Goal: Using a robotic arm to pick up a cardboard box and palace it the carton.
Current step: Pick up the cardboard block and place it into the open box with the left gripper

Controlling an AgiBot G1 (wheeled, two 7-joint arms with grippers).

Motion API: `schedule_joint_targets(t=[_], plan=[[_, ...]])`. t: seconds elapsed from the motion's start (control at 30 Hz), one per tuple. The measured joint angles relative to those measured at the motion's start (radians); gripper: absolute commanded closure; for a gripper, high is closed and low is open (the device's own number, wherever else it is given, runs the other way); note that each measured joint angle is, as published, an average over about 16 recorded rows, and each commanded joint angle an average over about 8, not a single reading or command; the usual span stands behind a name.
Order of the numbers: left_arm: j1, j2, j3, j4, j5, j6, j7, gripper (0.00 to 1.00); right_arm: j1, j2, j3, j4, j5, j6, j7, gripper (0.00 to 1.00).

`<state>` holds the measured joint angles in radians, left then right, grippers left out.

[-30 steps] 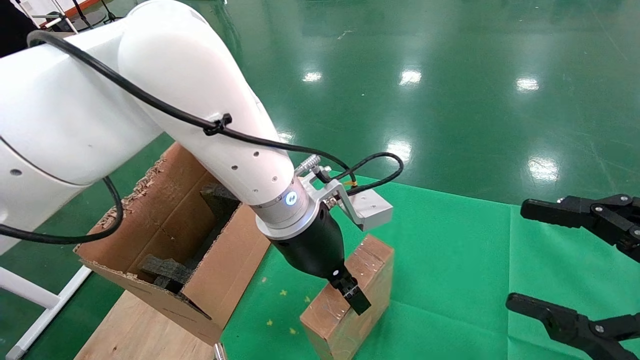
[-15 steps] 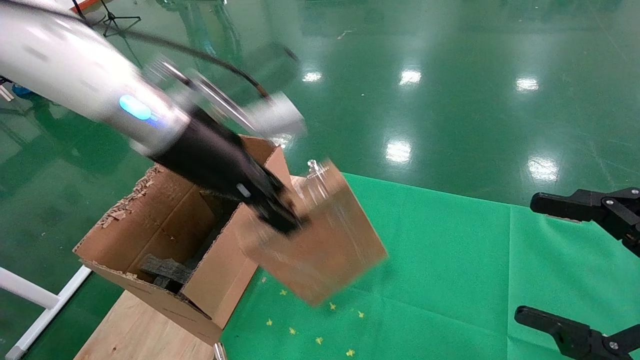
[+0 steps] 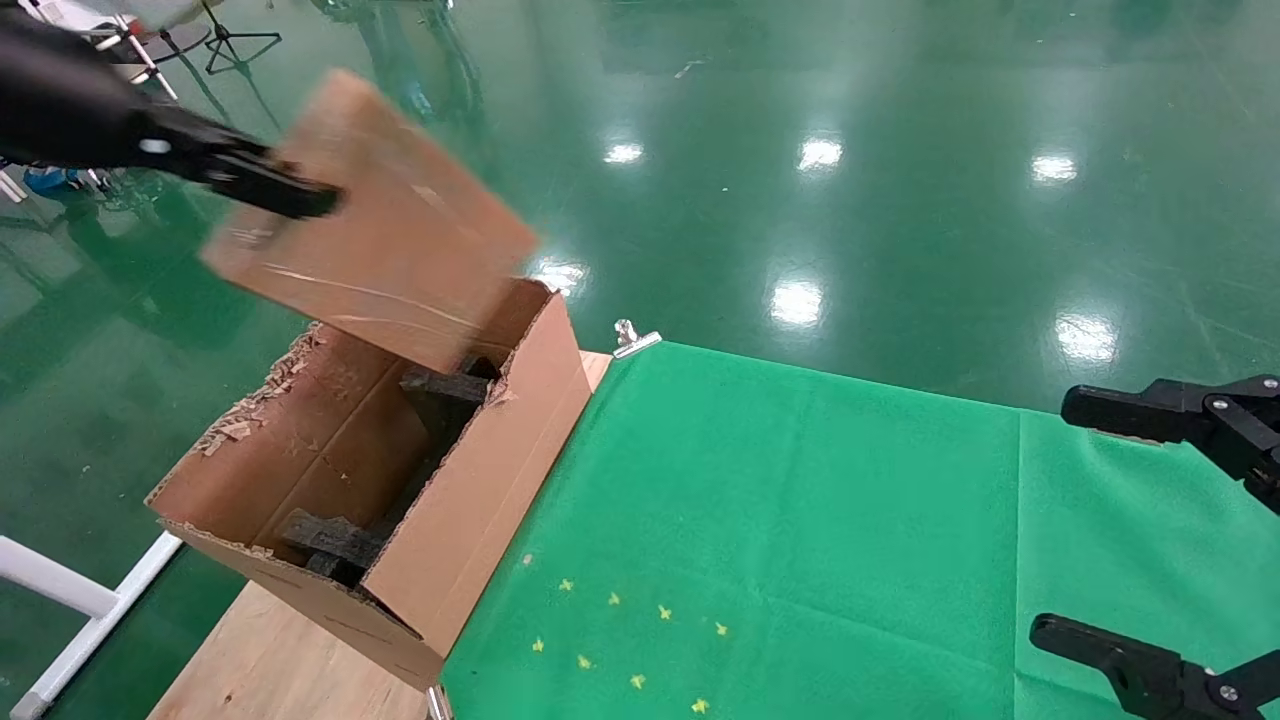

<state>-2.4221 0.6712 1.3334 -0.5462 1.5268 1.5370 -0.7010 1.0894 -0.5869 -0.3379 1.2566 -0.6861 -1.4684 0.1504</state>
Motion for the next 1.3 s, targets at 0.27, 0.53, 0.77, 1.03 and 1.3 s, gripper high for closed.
schedule_joint_targets(t=[0.27, 0.53, 0.77, 1.03, 1.3], plan=[[0.045, 0.024, 0.051, 0.218, 0.086, -0.071, 0.141, 1.0, 0.0, 0.0, 0.0, 0.0, 0.0, 0.0, 0.0, 0.0], [0.163, 0.078, 0.061, 0.375, 0.09, -0.167, 0.207, 1.0, 0.0, 0.0, 0.0, 0.0, 0.0, 0.0, 0.0, 0.0], [0.249, 0.119, 0.055, 0.469, 0.079, -0.28, 0.209, 1.0, 0.0, 0.0, 0.0, 0.0, 0.0, 0.0, 0.0, 0.0], [0.331, 0.146, 0.049, 0.532, 0.071, -0.369, 0.178, 1.0, 0.0, 0.0, 0.0, 0.0, 0.0, 0.0, 0.0, 0.0], [0.405, 0.166, 0.042, 0.56, 0.061, -0.407, 0.128, 1.0, 0.0, 0.0, 0.0, 0.0, 0.0, 0.0, 0.0, 0.0]])
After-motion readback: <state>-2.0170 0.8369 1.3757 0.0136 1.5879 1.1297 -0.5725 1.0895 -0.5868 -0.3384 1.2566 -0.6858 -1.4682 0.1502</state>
